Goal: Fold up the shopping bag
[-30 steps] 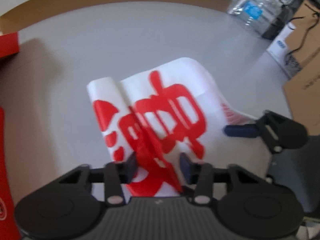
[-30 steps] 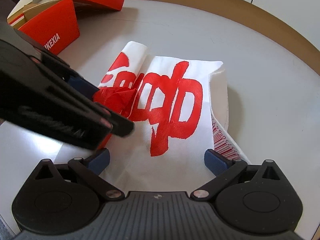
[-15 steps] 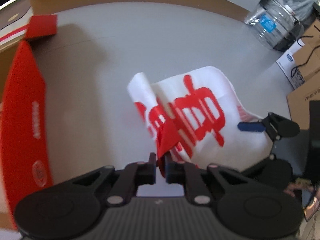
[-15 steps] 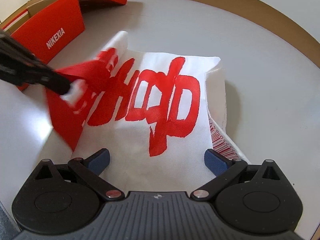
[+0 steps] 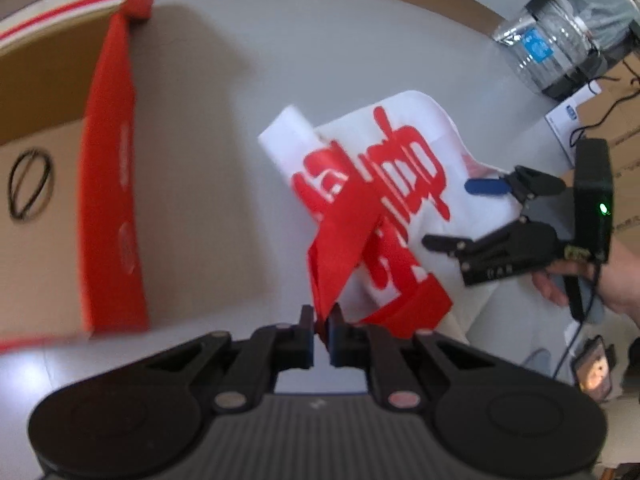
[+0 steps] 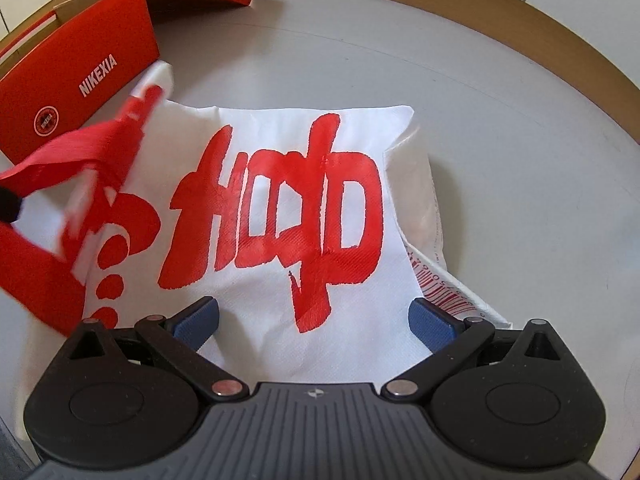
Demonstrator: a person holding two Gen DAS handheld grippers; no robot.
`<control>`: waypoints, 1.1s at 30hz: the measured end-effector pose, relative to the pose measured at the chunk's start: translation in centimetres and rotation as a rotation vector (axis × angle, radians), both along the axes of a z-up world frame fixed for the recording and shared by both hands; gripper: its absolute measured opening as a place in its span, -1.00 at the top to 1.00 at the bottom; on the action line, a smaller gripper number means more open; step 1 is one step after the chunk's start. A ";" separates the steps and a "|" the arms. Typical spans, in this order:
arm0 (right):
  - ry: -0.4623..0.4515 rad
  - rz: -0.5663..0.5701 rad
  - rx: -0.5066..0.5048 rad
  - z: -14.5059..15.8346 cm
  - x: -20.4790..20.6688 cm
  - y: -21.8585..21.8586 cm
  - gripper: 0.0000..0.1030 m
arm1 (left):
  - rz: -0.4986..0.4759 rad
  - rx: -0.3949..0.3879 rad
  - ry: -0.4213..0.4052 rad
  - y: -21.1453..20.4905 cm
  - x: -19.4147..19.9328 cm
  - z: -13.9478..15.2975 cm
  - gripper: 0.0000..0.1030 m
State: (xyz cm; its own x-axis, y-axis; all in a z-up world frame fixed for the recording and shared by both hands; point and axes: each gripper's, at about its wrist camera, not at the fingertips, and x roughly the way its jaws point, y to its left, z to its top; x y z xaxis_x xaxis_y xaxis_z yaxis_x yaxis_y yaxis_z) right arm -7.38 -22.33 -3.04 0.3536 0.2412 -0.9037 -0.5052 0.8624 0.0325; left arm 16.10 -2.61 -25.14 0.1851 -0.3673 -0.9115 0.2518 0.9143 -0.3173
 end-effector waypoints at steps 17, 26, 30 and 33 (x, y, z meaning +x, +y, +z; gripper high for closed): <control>0.028 -0.025 0.048 -0.4 4.5 -3.3 -1.00 | 0.210 -0.260 -0.011 12.6 -8.0 -2.7 0.90; 0.026 0.019 0.054 -0.6 6.1 -3.9 -1.00 | 0.254 -0.248 -0.003 16.0 -9.7 -2.9 0.91; 0.034 0.053 0.049 -0.7 6.6 -4.1 -1.00 | 0.281 -0.231 -0.007 17.8 -10.1 -3.1 0.91; 0.041 0.059 0.071 -0.3 6.4 -4.9 -1.00 | 0.297 -0.229 -0.007 19.0 -10.5 -3.3 0.91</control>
